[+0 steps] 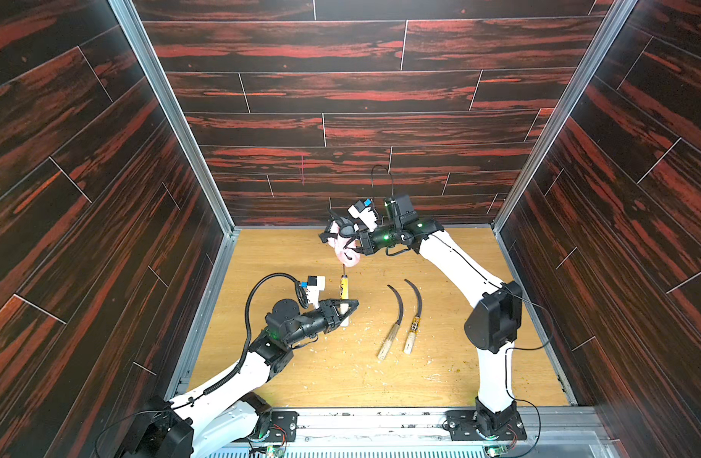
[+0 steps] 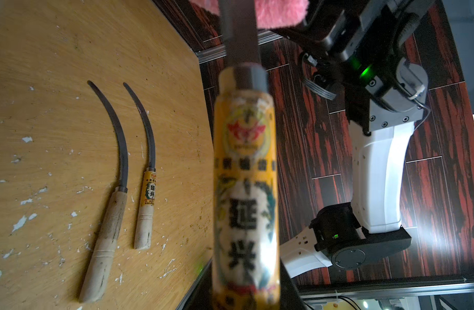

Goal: Wipe small sickles with rags
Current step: Wipe the small sickle.

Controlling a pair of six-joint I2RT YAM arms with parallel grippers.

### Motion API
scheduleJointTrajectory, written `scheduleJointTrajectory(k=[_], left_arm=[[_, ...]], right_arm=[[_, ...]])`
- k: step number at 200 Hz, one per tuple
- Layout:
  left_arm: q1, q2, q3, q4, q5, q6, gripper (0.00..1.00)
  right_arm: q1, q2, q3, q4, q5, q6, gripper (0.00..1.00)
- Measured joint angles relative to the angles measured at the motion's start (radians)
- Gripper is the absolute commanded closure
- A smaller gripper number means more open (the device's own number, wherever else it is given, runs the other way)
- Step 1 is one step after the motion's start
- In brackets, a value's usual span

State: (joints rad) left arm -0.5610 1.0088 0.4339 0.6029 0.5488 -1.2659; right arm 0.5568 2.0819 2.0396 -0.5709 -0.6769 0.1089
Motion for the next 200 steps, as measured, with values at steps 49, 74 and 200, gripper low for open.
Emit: scheduleJointTrajectory(k=[49, 74, 200], left_arm=[[-0.010, -0.028, 0.000, -0.032, 0.031, -0.002, 1.00], [-0.017, -0.048, 0.000, 0.023, 0.047, 0.024, 1.00], [-0.017, -0.045, -0.088, 0.430, -0.067, 0.027, 1.00]], right_arm=[[-0.054, 0.067, -0.009, 0.061, -0.018, 0.030, 0.96], [-0.078, 0.103, -0.014, 0.059, -0.007, 0.037, 0.96], [-0.132, -0.164, -0.604, 0.159, 0.072, 0.138, 0.98]])
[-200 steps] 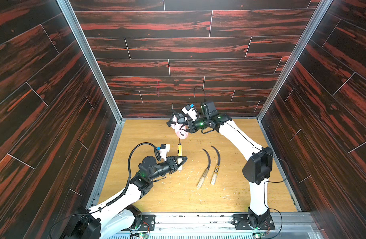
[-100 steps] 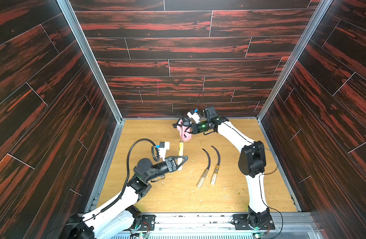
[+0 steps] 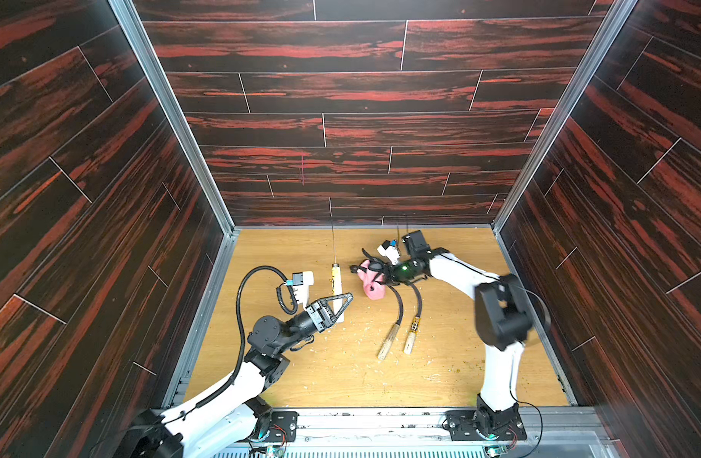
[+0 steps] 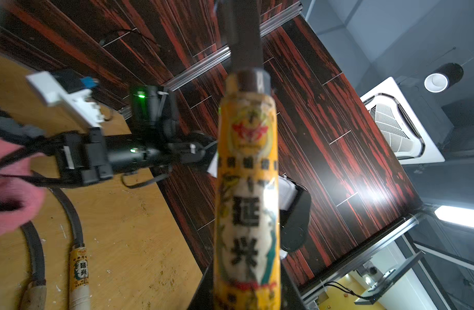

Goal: Wipe small sickles with rags
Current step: Wipe the small sickle.

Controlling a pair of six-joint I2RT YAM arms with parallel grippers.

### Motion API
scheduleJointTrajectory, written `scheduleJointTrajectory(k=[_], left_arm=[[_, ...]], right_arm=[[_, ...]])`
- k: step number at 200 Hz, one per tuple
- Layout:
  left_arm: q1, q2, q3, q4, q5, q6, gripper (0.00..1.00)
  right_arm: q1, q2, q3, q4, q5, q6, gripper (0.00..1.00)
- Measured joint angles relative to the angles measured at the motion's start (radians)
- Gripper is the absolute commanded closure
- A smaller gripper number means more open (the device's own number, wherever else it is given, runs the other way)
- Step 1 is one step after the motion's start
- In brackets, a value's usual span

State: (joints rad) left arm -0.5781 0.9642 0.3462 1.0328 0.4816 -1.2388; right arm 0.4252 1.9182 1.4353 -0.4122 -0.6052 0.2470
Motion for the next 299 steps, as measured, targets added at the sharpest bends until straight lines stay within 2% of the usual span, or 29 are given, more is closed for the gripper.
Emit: scheduleJointTrajectory(k=[44, 74, 119, 176, 299], left_arm=[[0.000, 0.072, -0.002, 0.084, 0.002, -0.053, 1.00], [0.000, 0.091, -0.002, 0.140, 0.006, -0.084, 1.00], [-0.014, 0.181, -0.002, 0.277, -0.003, -0.153, 1.00], [-0.045, 0.215, 0.006, 0.311, -0.003, -0.173, 1.00], [-0.112, 0.286, 0.077, 0.347, -0.039, -0.172, 1.00]], right_arm=[[0.040, -0.322, -0.030, 0.078, 0.014, -0.023, 0.98], [0.073, -0.407, -0.030, 0.117, -0.009, -0.048, 0.98], [0.116, -0.404, -0.021, 0.138, -0.046, -0.080, 0.98], [0.177, -0.393, 0.079, 0.139, -0.068, -0.122, 0.98], [0.179, -0.140, 0.354, 0.154, -0.097, -0.105, 1.00]])
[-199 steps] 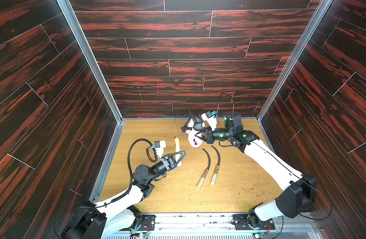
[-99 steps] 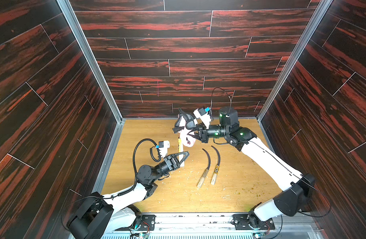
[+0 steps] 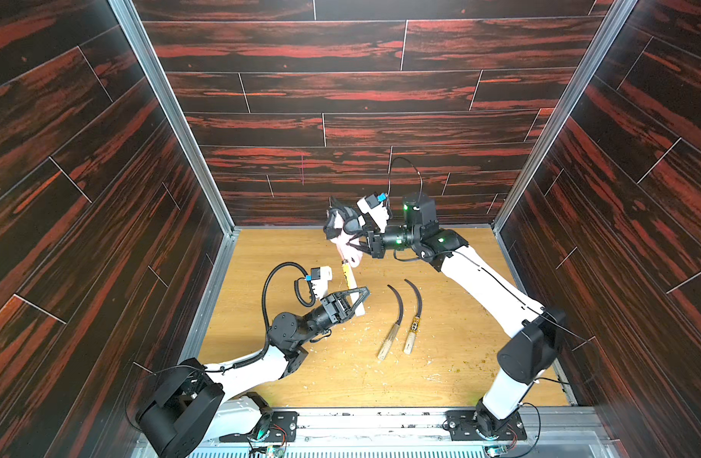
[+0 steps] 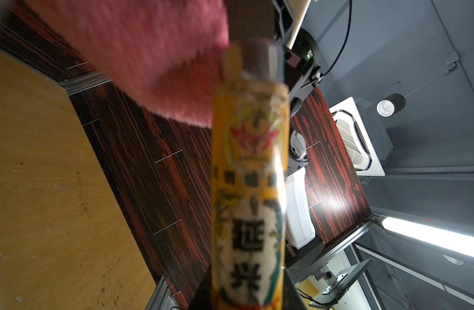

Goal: Wipe small sickles with rags
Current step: Wipe the small sickle.

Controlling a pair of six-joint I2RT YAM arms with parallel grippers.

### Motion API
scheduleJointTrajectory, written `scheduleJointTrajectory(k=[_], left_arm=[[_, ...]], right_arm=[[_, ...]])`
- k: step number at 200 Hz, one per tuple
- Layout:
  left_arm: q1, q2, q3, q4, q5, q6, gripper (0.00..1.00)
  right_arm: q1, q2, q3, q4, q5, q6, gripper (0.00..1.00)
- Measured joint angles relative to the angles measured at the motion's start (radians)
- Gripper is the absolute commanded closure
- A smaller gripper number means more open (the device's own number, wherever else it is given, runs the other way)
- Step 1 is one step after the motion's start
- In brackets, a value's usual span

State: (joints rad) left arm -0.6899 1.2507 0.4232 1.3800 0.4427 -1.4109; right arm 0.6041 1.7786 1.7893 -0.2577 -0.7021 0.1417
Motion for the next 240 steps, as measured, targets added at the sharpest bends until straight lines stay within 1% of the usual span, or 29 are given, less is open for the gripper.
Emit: scheduleJointTrajectory(k=[31, 59, 90, 156, 190, 240], left_arm=[[-0.006, 0.013, 0.008, 0.019, -0.006, 0.000, 1.00], [-0.006, 0.012, 0.008, -0.001, -0.005, 0.005, 1.00], [-0.009, -0.004, 0.009, -0.075, -0.002, 0.016, 1.00], [-0.037, -0.102, 0.009, -0.272, 0.029, 0.064, 1.00], [-0.058, -0.145, 0.010, -0.335, 0.074, 0.103, 1.00], [-0.068, -0.190, 0.010, -0.379, 0.095, 0.143, 1.00]], right_arm=[[-0.006, 0.040, 0.070, -0.032, -0.015, 0.000, 1.00], [-0.016, 0.085, 0.121, -0.065, -0.029, -0.001, 1.00], [-0.038, 0.160, 0.201, -0.103, -0.038, -0.003, 1.00], [-0.096, 0.362, 0.378, -0.126, -0.072, 0.037, 1.00], [-0.113, 0.412, 0.367, -0.115, -0.060, 0.061, 1.00], [-0.130, 0.413, 0.202, -0.077, -0.015, 0.071, 1.00]])
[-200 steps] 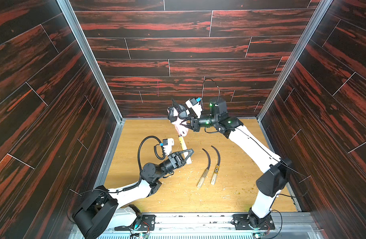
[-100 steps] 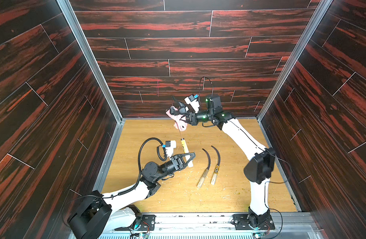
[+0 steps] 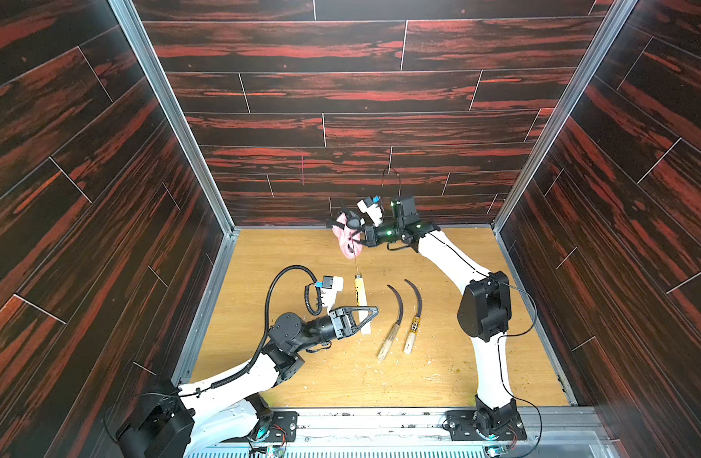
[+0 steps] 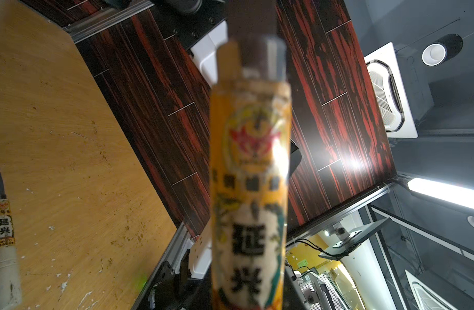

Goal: Wipe small sickles with rags
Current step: Wipe the small sickle.

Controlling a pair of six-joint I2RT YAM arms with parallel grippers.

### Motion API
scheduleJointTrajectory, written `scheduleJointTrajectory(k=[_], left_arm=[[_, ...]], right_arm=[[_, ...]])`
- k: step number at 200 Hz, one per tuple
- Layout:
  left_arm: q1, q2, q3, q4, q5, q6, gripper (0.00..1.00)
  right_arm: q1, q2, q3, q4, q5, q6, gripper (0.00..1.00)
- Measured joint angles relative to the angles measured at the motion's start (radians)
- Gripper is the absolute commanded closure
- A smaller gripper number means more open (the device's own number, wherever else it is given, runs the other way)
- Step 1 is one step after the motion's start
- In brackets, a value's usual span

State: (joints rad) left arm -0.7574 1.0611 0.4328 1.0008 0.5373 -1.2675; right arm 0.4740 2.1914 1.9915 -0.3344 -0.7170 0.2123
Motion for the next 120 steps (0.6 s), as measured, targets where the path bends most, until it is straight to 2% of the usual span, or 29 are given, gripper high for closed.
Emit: scheduleJointTrajectory(k=[71, 95, 120], left_arm=[[0.001, -0.153, 0.000, -0.148, -0.016, 0.097, 1.00], [0.002, -0.149, 0.000, -0.172, -0.021, 0.108, 1.00], [0.005, -0.126, 0.000, -0.170, -0.021, 0.109, 1.00]], right_arm=[[-0.029, -0.034, -0.345, 0.029, 0.097, -0.003, 1.00], [-0.032, -0.146, -0.479, 0.037, 0.121, -0.006, 1.00], [-0.030, -0.343, -0.589, 0.056, 0.130, -0.011, 1.00]])
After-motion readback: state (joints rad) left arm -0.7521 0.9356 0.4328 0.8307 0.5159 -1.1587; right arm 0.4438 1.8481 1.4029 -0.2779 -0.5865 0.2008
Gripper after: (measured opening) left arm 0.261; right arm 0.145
